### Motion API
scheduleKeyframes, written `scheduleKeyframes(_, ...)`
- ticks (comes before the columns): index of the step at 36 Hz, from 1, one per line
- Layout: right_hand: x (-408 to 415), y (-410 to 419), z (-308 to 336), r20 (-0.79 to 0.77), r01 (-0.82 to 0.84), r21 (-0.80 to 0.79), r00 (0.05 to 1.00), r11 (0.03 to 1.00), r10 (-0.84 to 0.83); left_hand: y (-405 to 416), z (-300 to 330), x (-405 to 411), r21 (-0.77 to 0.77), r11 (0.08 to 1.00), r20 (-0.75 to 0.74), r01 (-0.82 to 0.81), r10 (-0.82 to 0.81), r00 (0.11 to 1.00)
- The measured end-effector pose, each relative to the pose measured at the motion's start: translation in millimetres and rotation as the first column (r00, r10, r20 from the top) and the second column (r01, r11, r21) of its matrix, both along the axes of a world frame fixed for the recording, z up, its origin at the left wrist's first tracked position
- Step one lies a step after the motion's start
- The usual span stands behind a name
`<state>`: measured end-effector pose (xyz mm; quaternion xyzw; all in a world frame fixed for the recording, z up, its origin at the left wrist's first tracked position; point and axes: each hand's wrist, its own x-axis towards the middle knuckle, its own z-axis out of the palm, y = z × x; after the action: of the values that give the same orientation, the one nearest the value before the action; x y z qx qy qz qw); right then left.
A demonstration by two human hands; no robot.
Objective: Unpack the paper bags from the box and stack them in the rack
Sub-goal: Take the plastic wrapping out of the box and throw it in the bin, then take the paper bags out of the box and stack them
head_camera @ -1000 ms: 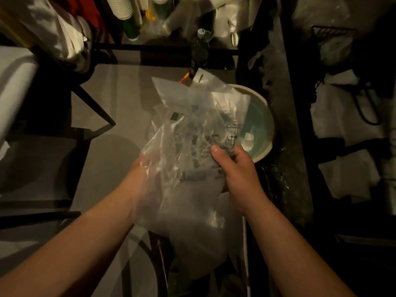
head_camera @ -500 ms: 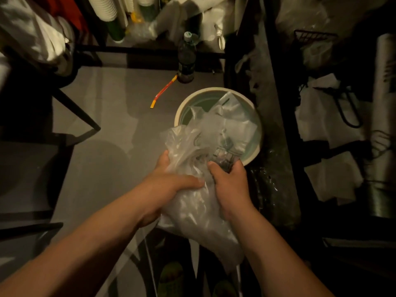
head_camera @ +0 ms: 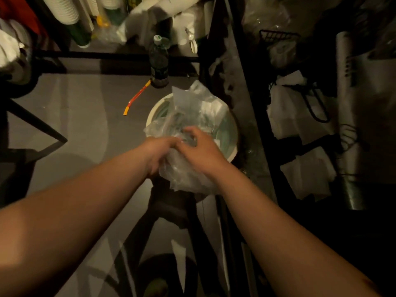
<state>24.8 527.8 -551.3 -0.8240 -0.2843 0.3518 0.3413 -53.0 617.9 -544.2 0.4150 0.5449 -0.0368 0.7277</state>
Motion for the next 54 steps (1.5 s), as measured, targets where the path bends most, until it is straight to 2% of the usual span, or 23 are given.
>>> scheduleKeyframes(4,-0.1,5.5,-17.4,-0.039,-0.078,-0.112,0.996,0.991,0.074,1.5,-11.9,8.1,-0.055,0.998,0.057,-0.009,0.012,0.998)
scheduleKeyframes(5,2.3,6.5,-22.7,-0.031,-0.082,-0.141,0.996,0.987,0.078,-0.1,-18.8,9.7,0.013,1.0,0.057,-0.025,0.024,0.998)
scheduleKeyframes(6,4.5,7.7,-27.8,-0.018,-0.089,-0.175,0.996,0.981,0.087,-2.1,-26.0,10.8,0.146,0.989,0.041,-0.031,0.026,0.999)
scheduleKeyframes(7,6.0,9.0,-33.3,-0.008,-0.1,-0.209,0.995,0.973,0.101,-4.6,-30.6,10.6,0.337,0.941,-0.004,0.009,-0.008,1.0)
scheduleKeyframes(9,8.7,12.6,-43.5,-0.003,-0.105,-0.27,0.994,0.957,0.108,-9.0,-37.7,9.2,0.646,0.742,-0.112,0.179,-0.14,0.984)
scheduleKeyframes(11,12.5,16.6,-51.6,-0.007,-0.097,-0.313,0.995,0.945,0.1,-13.8,-42.4,5.7,0.756,0.552,-0.213,0.353,-0.302,0.929)
scheduleKeyframes(13,16.0,20.1,-56.4,-0.01,-0.101,-0.336,0.995,0.936,0.104,-13.3,-54.6,1.7,0.776,0.385,-0.318,0.5,-0.446,0.836)
scheduleKeyframes(15,18.4,23.3,-60.3,-0.01,-0.132,-0.36,0.99,0.923,0.138,-10.3,-62.3,-0.8,0.736,0.303,-0.413,0.605,-0.507,0.757)
scheduleKeyframes(17,17.4,24.8,-62.6,-0.042,-0.168,-0.379,0.985,0.91,0.164,-7.2,-61.1,-1.4,0.653,0.214,-0.553,0.727,-0.521,0.65)
scheduleKeyframes(19,16.7,23.4,-65.3,-0.081,-0.167,-0.382,0.986,0.909,0.147,-5.6,-57.8,-1.1,0.527,0.055,-0.713,0.848,-0.515,0.476)
scheduleKeyframes(21,17.9,20.7,-65.8,-0.104,-0.111,-0.363,0.991,0.925,0.078,-4.5,-56.6,-1.5,0.452,-0.004,-0.764,0.892,-0.519,0.384)
scheduleKeyframes(23,20.0,18.6,-63.6,-0.082,0.008,-0.307,0.996,0.952,-0.035,-3.1,-56.0,-2.1,0.419,0.027,-0.759,0.908,-0.539,0.366)
scheduleKeyframes(26,18.1,17.3,-47.4,0.004,0.218,-0.164,0.975,0.962,-0.22,-1.3,-48.0,-0.3,0.481,0.11,-0.715,0.87,-0.525,0.462)
scheduleKeyframes(30,8.6,16.5,-25.7,0.036,0.207,-0.107,0.978,0.973,-0.204,1.0,-30.1,2.3,0.643,0.17,-0.627,0.746,-0.442,0.641)
scheduleKeyframes(34,7.5,20.7,0.8,0.103,0.241,-0.008,0.966,0.971,-0.239,4.3,-2.1,6.0,0.779,0.238,-0.457,0.581,-0.42,0.784)
scheduleKeyframes(37,4.0,24.9,23.1,0.163,0.286,0.106,0.94,0.952,-0.3,9.0,25.8,9.8,0.831,0.341,-0.307,0.44,-0.378,0.873)
scheduleKeyframes(39,1.4,27.9,39.2,0.15,0.322,0.172,0.925,0.931,-0.348,12.1,46.3,11.8,0.853,0.393,-0.232,0.344,-0.305,0.924)
scheduleKeyframes(42,-3.8,31.7,77.1,0.051,0.394,0.303,0.902,0.868,-0.428,16.7,82.6,8.1,0.891,0.387,-0.151,0.236,-0.239,0.959)
scheduleKeyframes(47,-19.3,35.4,159.1,-0.126,0.479,0.491,0.866,0.728,-0.485,24.0,150.7,-9.8,0.869,0.489,0.018,0.072,-0.178,0.984)
scheduleKeyframes(51,-31.4,37.5,234.3,-0.164,0.467,0.571,0.871,0.676,-0.463,20.7,222.8,-19.1,0.875,0.482,0.124,-0.037,-0.15,0.981)
scheduleKeyframes(54,-37.9,37.5,285.4,-0.214,0.504,0.634,0.843,0.587,-0.493,13.5,276.0,-22.4,0.866,0.469,0.253,-0.174,-0.11,0.961)
